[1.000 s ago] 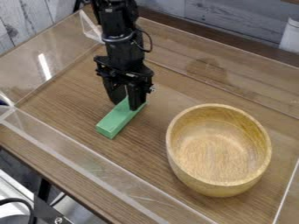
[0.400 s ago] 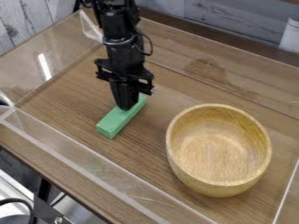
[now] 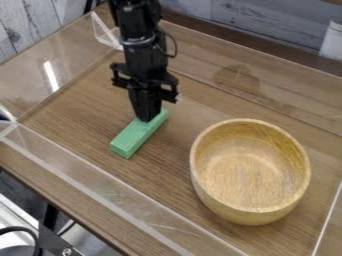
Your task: Put the green block in the brown bowl
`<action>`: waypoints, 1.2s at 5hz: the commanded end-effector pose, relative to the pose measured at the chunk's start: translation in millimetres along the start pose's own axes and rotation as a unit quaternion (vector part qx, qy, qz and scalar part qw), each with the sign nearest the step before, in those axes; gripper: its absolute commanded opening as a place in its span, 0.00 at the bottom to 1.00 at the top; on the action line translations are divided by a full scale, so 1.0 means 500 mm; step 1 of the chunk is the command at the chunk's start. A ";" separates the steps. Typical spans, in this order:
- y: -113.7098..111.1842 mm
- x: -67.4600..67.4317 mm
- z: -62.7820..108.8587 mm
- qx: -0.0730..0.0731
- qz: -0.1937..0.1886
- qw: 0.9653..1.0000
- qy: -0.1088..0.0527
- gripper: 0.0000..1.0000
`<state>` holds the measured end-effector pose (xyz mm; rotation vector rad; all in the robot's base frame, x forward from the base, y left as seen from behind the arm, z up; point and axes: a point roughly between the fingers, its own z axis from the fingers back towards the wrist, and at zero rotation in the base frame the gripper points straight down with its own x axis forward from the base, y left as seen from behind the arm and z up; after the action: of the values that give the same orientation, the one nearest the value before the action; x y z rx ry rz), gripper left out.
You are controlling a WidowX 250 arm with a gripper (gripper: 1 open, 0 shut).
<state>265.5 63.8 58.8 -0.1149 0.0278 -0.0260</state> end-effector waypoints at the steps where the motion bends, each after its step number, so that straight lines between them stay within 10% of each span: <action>1: -0.027 0.027 0.068 0.006 -0.016 0.999 -0.045 0.00; 2: -0.018 0.023 0.048 0.009 -0.016 0.999 -0.041 0.00; 3: -0.010 0.020 0.036 0.012 -0.017 0.999 -0.033 1.00; 6: 0.022 0.014 -0.007 0.029 -0.009 0.999 -0.013 1.00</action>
<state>267.6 70.3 44.1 -0.0726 0.0365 -0.0479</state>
